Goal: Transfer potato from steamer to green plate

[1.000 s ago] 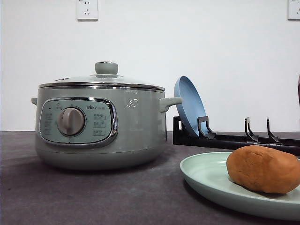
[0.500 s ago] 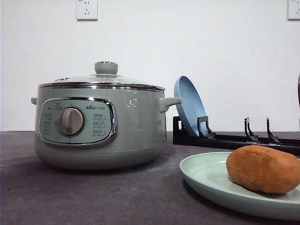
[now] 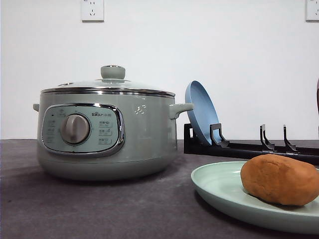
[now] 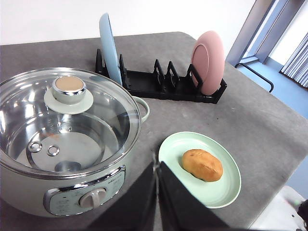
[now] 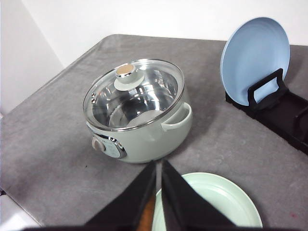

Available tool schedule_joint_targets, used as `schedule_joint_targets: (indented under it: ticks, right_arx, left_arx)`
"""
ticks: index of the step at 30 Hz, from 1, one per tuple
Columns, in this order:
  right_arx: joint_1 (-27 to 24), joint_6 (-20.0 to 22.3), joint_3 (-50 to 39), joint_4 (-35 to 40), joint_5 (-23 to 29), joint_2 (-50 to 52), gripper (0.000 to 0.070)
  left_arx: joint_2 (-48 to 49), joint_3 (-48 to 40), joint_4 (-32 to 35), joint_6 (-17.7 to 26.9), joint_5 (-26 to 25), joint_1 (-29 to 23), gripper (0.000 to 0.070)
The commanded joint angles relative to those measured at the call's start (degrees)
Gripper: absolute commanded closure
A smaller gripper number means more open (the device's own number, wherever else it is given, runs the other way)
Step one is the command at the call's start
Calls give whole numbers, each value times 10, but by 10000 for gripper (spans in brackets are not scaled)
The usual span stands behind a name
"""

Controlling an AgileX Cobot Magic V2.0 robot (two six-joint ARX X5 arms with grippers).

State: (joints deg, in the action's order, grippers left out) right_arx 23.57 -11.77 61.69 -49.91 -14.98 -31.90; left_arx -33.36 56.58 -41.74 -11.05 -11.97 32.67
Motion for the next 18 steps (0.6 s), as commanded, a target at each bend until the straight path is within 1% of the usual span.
schedule_joint_targets:
  ticks: [1,9,11,13,18]
  right_arx:
    - [3,6,7,7,0,-2,693]
    - [3,6,7,7,0,-2,693]
    - [3,6,7,7,0,-2,693]
    - [3,6,7,7,0,-2,693]
    - [3,6,7,7,0,-2,693]
  left_arx:
    - [-3,6,7,9,-1,4,700]
    - [-2,4,7,9,-1,4,700]
    - [7,-8,14,9,-1,-3,700]
    - [21,-42,53,9,-1,-22,700]
    - [93,-199,218,41,-1,-100,700]
